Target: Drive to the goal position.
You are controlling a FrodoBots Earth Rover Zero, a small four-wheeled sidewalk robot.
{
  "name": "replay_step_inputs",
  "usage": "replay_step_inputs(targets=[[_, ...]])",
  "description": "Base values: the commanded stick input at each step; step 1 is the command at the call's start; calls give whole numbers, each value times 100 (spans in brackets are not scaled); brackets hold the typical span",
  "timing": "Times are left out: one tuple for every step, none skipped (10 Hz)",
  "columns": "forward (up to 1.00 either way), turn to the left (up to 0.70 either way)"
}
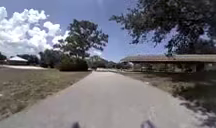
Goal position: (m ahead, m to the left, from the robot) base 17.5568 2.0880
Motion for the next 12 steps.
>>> replay_step_inputs(targets=[[50,0],[50,0],[50,0],[50,0],[50,0],[50,0],[50,0],[50,0],[50,0],[50,0],[50,0],[50,0]])
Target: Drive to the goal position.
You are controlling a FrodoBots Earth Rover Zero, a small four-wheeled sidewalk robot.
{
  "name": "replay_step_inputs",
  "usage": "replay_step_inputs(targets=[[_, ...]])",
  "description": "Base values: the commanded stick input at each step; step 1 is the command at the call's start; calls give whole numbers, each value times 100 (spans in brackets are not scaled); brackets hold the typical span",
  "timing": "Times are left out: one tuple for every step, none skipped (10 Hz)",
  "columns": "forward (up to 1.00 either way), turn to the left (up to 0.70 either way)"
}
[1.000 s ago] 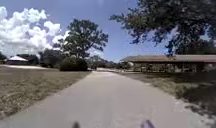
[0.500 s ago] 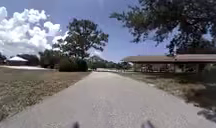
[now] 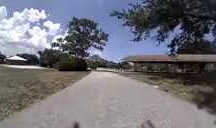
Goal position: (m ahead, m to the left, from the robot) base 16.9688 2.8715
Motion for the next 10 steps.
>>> replay_step_inputs(targets=[[50,0],[50,0],[50,0],[50,0],[50,0],[50,0],[50,0],[50,0],[50,0],[50,0]])
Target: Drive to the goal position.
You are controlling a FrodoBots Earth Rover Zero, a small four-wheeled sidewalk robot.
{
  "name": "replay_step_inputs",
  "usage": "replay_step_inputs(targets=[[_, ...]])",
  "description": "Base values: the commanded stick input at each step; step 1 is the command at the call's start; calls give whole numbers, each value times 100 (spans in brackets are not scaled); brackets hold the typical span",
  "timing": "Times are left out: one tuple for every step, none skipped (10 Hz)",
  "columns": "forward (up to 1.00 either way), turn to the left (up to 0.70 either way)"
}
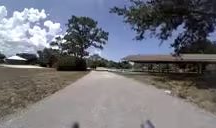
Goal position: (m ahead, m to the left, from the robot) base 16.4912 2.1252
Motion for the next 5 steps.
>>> replay_step_inputs(targets=[[50,0],[50,0],[50,0],[50,0],[50,6]])
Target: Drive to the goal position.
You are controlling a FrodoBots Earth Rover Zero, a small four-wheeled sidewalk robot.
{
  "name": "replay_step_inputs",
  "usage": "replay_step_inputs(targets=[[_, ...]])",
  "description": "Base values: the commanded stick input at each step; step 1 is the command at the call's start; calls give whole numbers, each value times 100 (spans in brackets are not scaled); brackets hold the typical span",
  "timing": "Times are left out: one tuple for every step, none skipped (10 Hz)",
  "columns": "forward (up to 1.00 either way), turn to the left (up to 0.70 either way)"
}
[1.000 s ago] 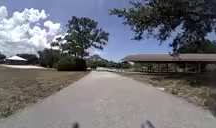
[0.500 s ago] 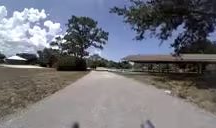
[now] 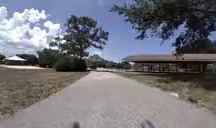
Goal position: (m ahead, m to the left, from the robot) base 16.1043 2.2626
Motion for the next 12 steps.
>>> replay_step_inputs(targets=[[50,19],[50,25],[50,25],[50,25],[50,22],[50,11],[50,0],[50,0],[50,0],[50,0],[50,0],[50,0]])
